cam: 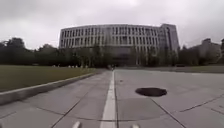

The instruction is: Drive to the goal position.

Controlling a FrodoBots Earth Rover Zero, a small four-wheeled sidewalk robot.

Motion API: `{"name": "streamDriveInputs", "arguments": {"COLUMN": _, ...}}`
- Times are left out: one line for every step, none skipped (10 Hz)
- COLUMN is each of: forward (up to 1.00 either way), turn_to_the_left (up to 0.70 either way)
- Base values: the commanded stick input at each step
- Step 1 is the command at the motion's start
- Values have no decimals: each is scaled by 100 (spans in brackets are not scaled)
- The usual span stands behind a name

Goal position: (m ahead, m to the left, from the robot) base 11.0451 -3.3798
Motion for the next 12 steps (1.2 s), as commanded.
{"name": "streamDriveInputs", "arguments": {"forward": 70, "turn_to_the_left": 0}}
{"name": "streamDriveInputs", "arguments": {"forward": 70, "turn_to_the_left": 0}}
{"name": "streamDriveInputs", "arguments": {"forward": 70, "turn_to_the_left": 0}}
{"name": "streamDriveInputs", "arguments": {"forward": 70, "turn_to_the_left": 0}}
{"name": "streamDriveInputs", "arguments": {"forward": 70, "turn_to_the_left": 0}}
{"name": "streamDriveInputs", "arguments": {"forward": 70, "turn_to_the_left": 0}}
{"name": "streamDriveInputs", "arguments": {"forward": 70, "turn_to_the_left": 0}}
{"name": "streamDriveInputs", "arguments": {"forward": 70, "turn_to_the_left": 0}}
{"name": "streamDriveInputs", "arguments": {"forward": 70, "turn_to_the_left": 0}}
{"name": "streamDriveInputs", "arguments": {"forward": 70, "turn_to_the_left": 0}}
{"name": "streamDriveInputs", "arguments": {"forward": 70, "turn_to_the_left": 0}}
{"name": "streamDriveInputs", "arguments": {"forward": 70, "turn_to_the_left": 0}}
